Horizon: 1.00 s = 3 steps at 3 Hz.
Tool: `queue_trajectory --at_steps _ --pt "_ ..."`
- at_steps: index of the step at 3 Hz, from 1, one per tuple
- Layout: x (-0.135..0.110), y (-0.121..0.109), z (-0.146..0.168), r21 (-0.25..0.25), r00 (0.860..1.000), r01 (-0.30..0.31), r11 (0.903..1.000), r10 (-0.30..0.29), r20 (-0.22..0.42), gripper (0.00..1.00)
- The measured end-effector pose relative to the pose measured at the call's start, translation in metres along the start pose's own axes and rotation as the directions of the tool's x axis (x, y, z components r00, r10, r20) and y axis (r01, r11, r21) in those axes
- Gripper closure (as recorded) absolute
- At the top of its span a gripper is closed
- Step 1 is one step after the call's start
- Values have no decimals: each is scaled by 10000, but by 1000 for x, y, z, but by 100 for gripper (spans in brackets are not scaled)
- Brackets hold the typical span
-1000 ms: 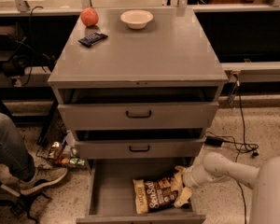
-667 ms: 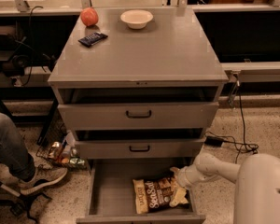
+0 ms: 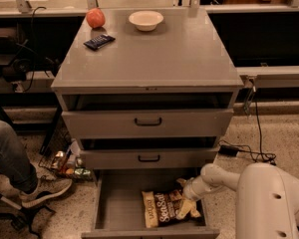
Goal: Pick brown chip bag from bottom drawer and place on counter
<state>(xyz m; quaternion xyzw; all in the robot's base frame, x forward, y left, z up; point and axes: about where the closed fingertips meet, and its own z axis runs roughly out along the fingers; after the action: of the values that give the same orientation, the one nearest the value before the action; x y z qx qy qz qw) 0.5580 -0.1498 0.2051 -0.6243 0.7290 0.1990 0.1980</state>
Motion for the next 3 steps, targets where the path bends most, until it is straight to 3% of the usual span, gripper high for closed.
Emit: queue_trajectory --at_steps 2,3 --pt "12 -7 35 -142 9996 -137 9998 134 -246 0" --pt "15 -7 53 -377 9995 -226 9990 219 -206 16"
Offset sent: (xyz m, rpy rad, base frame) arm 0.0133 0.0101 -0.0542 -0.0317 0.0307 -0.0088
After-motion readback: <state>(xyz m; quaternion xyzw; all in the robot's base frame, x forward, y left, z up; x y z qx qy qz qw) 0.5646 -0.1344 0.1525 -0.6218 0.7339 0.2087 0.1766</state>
